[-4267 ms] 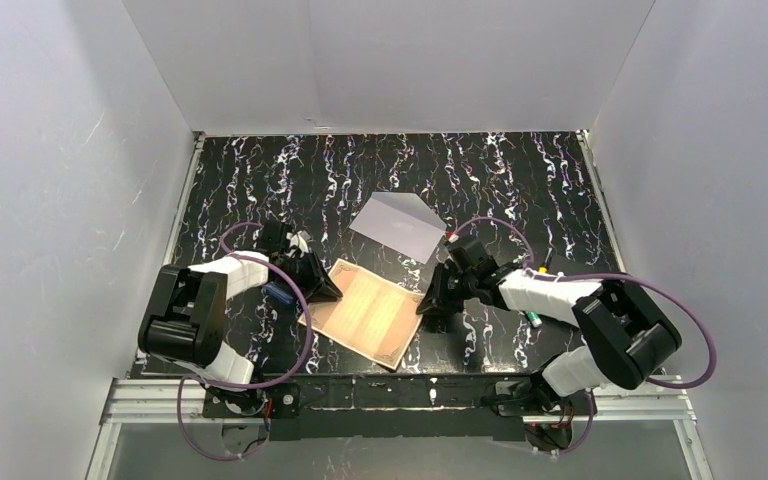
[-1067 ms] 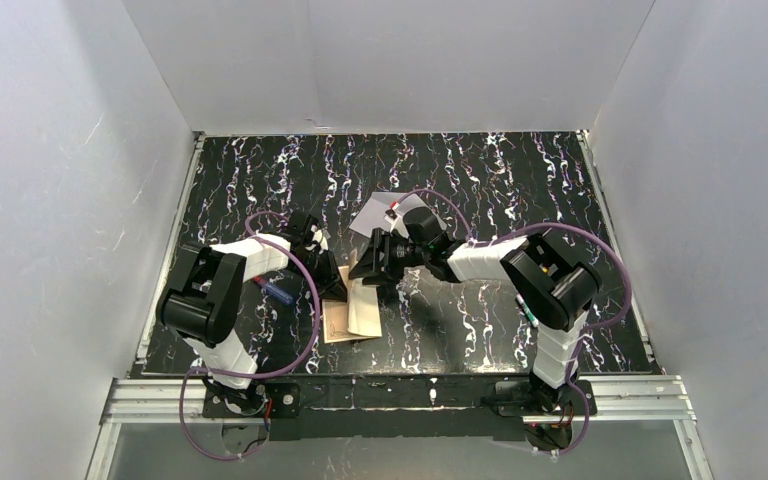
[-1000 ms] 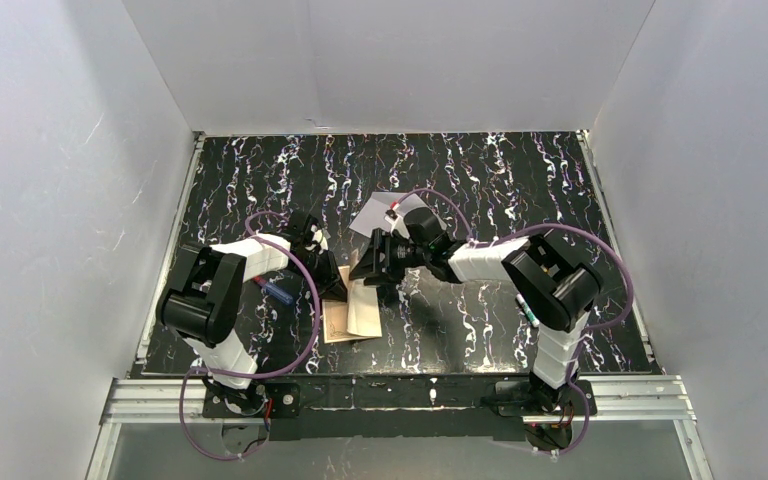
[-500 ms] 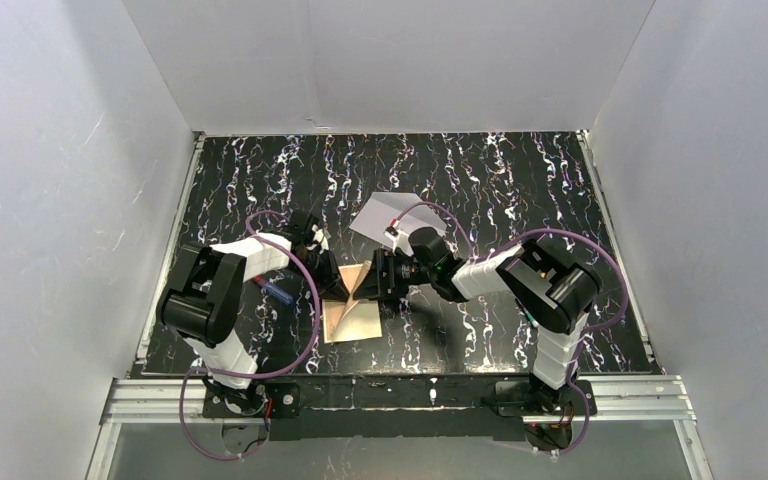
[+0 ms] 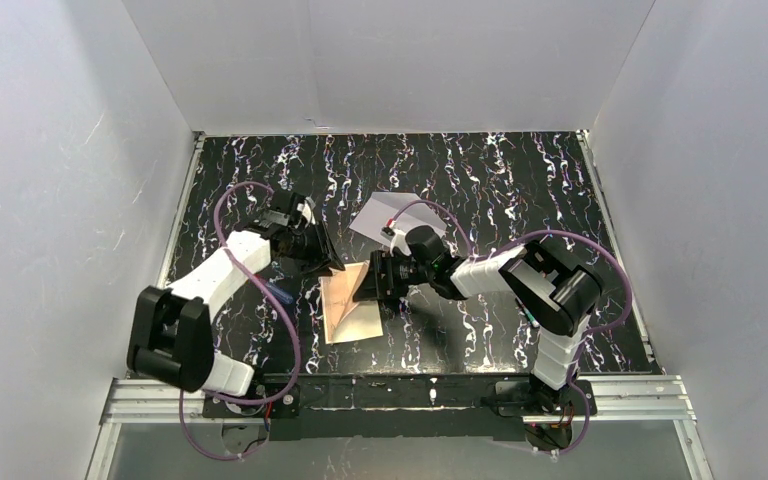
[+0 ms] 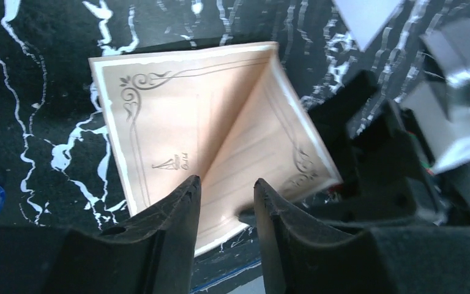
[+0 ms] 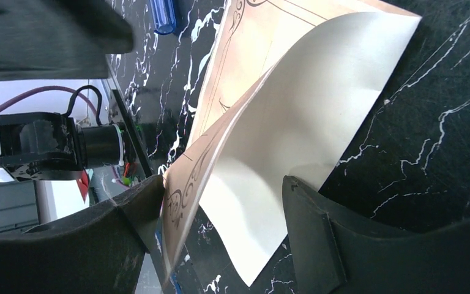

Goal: Place the letter into the envelope and seal it

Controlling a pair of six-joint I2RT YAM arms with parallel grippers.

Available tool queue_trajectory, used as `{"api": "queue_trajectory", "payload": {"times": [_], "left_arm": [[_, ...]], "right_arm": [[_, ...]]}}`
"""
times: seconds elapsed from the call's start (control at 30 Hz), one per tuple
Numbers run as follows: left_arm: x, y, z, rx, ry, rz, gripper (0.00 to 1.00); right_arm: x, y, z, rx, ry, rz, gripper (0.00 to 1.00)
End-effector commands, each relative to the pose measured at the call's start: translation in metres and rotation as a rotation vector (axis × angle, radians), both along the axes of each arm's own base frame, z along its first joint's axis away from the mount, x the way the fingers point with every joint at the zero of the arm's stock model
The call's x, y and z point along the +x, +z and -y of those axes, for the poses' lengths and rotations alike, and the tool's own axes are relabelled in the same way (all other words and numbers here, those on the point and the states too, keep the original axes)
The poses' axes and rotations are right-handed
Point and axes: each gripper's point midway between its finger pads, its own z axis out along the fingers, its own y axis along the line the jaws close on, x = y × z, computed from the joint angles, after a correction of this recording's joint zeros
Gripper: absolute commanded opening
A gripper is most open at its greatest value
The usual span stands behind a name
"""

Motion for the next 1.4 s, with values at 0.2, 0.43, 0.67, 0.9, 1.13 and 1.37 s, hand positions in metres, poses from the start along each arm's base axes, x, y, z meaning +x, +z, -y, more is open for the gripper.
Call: {"api": "queue_trajectory", "payload": {"times": [0.2, 0.43, 0.67, 0.9, 1.13, 1.37], "left_arm": [[-0.072, 0.039, 0.011, -0.215, -0.232, 0.172, 0.38], [-0.083, 0.026, 0.011, -0.223, -0.214, 0.214, 0.41], [-0.067, 0.034, 0.025, -0.246, -0.206, 0.27, 0.37], [-0.074, 0.025, 0.044, -0.35, -0.25, 0.216, 0.35], [-0.068, -0.014, 0.019, -0.16, -0.123, 0.131, 0.32], [-0.076, -0.046, -0.035, 0.139, 0.056, 0.03, 0.31]], "right_arm": [[0.005, -0.074, 0.022, -0.318, -0.206, -0.289, 0.81], [0.006, -0.084, 0.028, -0.439, -0.238, -0.359, 0.85], [0.005, -0.088, 0.033, -0.477, -0.228, -0.353, 0.86], [0.006, -0.088, 0.032, -0.478, -0.234, -0.36, 0.86], [0.006, -0.08, 0.027, -0.442, -0.236, -0.371, 0.86], [0.006, -0.076, 0.024, -0.418, -0.23, -0.368, 0.87]]}}
